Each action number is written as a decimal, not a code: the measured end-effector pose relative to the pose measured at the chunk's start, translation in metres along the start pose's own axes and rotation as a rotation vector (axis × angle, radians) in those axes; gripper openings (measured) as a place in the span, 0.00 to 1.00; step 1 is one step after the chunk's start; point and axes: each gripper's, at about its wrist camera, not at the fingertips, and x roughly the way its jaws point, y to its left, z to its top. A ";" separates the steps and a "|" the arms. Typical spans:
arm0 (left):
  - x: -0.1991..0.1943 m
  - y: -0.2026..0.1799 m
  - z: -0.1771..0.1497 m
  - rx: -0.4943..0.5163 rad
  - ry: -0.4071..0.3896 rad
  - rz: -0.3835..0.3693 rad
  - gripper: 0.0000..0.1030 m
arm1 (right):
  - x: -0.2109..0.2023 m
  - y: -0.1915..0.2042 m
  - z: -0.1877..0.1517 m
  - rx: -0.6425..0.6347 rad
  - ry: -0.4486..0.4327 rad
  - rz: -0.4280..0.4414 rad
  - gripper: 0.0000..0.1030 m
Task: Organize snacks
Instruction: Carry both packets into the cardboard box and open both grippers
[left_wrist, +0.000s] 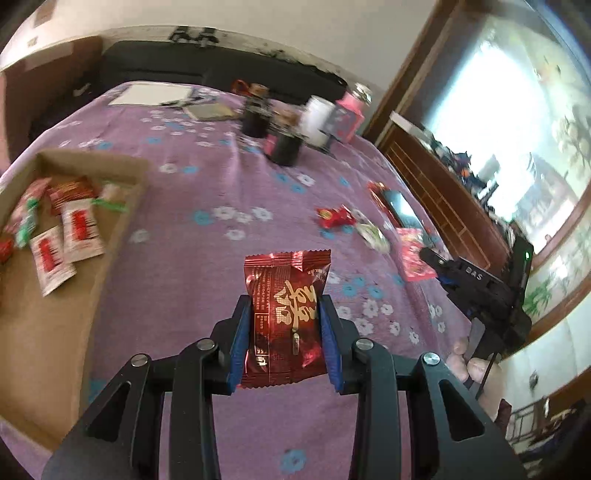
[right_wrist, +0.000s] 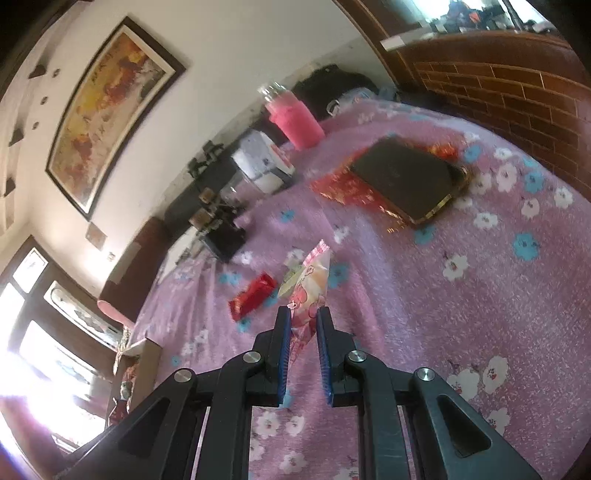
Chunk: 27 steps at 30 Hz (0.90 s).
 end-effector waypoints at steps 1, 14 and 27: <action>-0.008 0.010 -0.002 -0.018 -0.013 0.008 0.32 | -0.002 0.001 0.000 -0.003 -0.006 0.005 0.14; -0.064 0.132 -0.018 -0.241 -0.096 0.100 0.32 | -0.029 0.061 -0.025 -0.046 0.067 0.148 0.14; -0.089 0.206 -0.032 -0.324 -0.107 0.268 0.32 | 0.022 0.213 -0.094 -0.271 0.332 0.360 0.14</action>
